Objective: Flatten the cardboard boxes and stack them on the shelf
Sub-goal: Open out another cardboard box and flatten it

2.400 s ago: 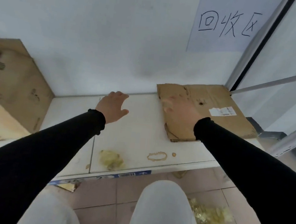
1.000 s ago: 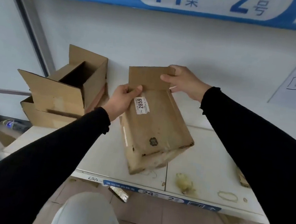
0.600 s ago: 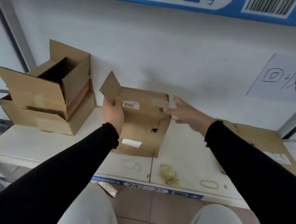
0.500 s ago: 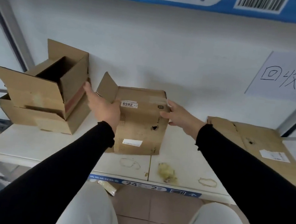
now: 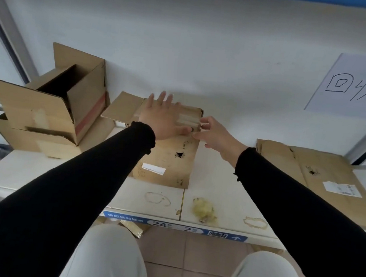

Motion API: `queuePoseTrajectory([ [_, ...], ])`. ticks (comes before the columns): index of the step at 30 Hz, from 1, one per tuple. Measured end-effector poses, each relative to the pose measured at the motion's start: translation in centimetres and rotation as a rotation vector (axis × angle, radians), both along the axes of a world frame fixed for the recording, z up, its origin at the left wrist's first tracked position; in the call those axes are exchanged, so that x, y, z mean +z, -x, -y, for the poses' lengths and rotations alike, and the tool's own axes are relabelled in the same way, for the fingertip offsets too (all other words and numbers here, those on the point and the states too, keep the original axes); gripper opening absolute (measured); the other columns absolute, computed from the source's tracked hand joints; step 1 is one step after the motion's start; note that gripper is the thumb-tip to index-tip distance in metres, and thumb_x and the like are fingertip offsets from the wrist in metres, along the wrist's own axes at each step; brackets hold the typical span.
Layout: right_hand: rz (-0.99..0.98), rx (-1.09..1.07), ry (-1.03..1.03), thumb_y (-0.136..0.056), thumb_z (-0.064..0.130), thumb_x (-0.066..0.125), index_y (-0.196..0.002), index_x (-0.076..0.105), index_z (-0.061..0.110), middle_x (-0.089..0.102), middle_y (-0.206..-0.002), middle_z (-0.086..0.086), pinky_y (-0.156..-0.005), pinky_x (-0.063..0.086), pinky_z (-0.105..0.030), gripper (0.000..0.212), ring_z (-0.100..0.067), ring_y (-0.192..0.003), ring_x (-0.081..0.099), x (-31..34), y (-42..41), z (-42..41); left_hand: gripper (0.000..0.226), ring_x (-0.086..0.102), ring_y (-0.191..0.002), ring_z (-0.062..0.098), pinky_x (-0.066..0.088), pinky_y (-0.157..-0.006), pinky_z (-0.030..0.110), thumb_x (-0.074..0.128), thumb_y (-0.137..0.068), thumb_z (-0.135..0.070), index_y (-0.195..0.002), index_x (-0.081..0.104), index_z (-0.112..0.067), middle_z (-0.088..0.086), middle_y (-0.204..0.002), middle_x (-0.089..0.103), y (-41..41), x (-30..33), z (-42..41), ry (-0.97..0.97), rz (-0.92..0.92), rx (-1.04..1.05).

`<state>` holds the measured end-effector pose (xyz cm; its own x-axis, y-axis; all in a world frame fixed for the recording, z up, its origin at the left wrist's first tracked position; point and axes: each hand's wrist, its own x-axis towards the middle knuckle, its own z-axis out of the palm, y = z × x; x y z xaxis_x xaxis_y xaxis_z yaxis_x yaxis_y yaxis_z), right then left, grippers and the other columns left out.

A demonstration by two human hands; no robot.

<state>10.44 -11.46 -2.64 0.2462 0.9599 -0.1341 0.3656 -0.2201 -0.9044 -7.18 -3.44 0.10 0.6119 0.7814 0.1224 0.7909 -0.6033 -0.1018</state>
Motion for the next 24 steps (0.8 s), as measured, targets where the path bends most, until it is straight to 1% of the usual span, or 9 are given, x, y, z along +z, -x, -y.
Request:
queuePoseTrajectory([
  [2,0.105,0.060,0.008,-0.094,0.017,0.071,-0.150,0.042,0.017,0.043,-0.146,0.000,-0.086,0.041,-0.026,0.063,-0.017,-0.120,0.048,0.6,-0.6,-0.5,0.101,-0.008,-0.156,0.022,-0.005,-0.124,0.050,0.018,-0.085,-0.088,-0.162,0.007,-0.025,0.007,-0.170,-0.002,1.0,-1.2,-0.8,0.189,0.033,0.059],
  [4,0.222,0.108,-0.009,-0.092,0.021,0.074,-0.148,0.047,0.018,0.044,-0.148,0.001,-0.092,0.038,-0.025,0.063,-0.017,-0.125,0.047,1.1,-1.4,-1.3,0.099,-0.009,-0.156,0.018,-0.004,-0.124,0.048,0.018,-0.085,-0.088,-0.162,0.006,-0.028,0.005,-0.170,-0.002,1.6,-1.9,-1.1,0.259,0.088,0.074],
  [7,0.508,0.187,-0.101,-0.087,0.036,0.079,-0.137,0.061,0.020,0.053,-0.143,0.001,-0.103,0.036,-0.029,0.056,-0.020,-0.134,0.046,1.8,-2.0,-2.5,0.097,-0.009,-0.156,0.018,-0.004,-0.125,0.047,0.020,-0.086,-0.087,-0.162,0.005,-0.029,0.004,-0.170,-0.004,1.4,-2.5,-0.4,0.258,0.116,0.108],
  [9,0.608,0.260,-0.121,-0.081,0.047,0.081,-0.122,0.068,0.028,0.059,-0.129,0.005,-0.106,0.040,-0.037,0.047,-0.020,-0.126,0.049,2.0,-2.4,-3.3,0.096,-0.011,-0.156,0.019,-0.005,-0.125,0.047,0.021,-0.087,-0.085,-0.162,0.003,-0.029,0.005,-0.170,-0.006,1.4,-2.8,0.0,0.264,0.127,0.137],
  [12,0.699,0.352,-0.080,-0.078,0.053,0.080,-0.113,0.068,0.033,0.058,-0.118,0.008,-0.096,0.044,-0.037,0.042,-0.016,-0.114,0.053,2.7,-2.8,-4.2,0.096,-0.012,-0.155,0.019,-0.007,-0.124,0.046,0.028,-0.088,-0.084,-0.162,0.003,-0.029,0.005,-0.170,-0.007,1.8,-2.8,-0.3,0.318,0.157,0.142],
  [14,0.859,0.386,-0.090,-0.081,0.054,0.078,-0.113,0.067,0.032,0.059,-0.114,0.009,-0.085,0.043,-0.035,0.040,-0.016,-0.109,0.054,3.2,-2.9,-4.8,0.097,-0.012,-0.155,0.018,-0.007,-0.124,0.045,0.031,-0.087,-0.084,-0.162,0.004,-0.028,0.005,-0.170,-0.006,1.9,-2.6,-0.7,0.329,0.154,0.136],
  [17,1.051,0.403,-0.135,-0.086,0.051,0.073,-0.109,0.068,0.030,0.059,-0.107,0.012,-0.076,0.038,-0.033,0.032,-0.016,-0.103,0.056,3.7,-2.9,-5.3,0.098,-0.012,-0.155,0.018,-0.008,-0.124,0.045,0.032,-0.087,-0.084,-0.162,0.004,-0.028,0.005,-0.170,-0.006,1.6,-2.8,-0.9,0.313,0.136,0.125],
  [21,1.248,0.440,-0.285,-0.094,0.041,0.064,-0.094,0.068,0.028,0.065,-0.095,0.010,-0.066,0.034,-0.031,0.014,-0.017,-0.089,0.061,3.3,-2.7,-5.1,0.098,-0.012,-0.155,0.018,-0.008,-0.124,0.045,0.033,-0.086,-0.084,-0.162,0.004,-0.029,0.005,-0.170,-0.006,1.5,-3.0,-1.0,0.315,0.150,0.126],
  [24,1.286,0.391,-0.368,-0.096,0.028,0.055,-0.083,0.063,0.022,0.065,-0.083,0.005,-0.058,0.033,-0.030,0.016,-0.020,-0.076,0.061,1.9,-2.4,-4.9,0.098,-0.012,-0.155,0.019,-0.009,-0.124,0.045,0.033,-0.086,-0.085,-0.162,0.004,-0.029,0.005,-0.170,-0.006,1.5,-2.9,-0.9,0.315,0.158,0.124],
])
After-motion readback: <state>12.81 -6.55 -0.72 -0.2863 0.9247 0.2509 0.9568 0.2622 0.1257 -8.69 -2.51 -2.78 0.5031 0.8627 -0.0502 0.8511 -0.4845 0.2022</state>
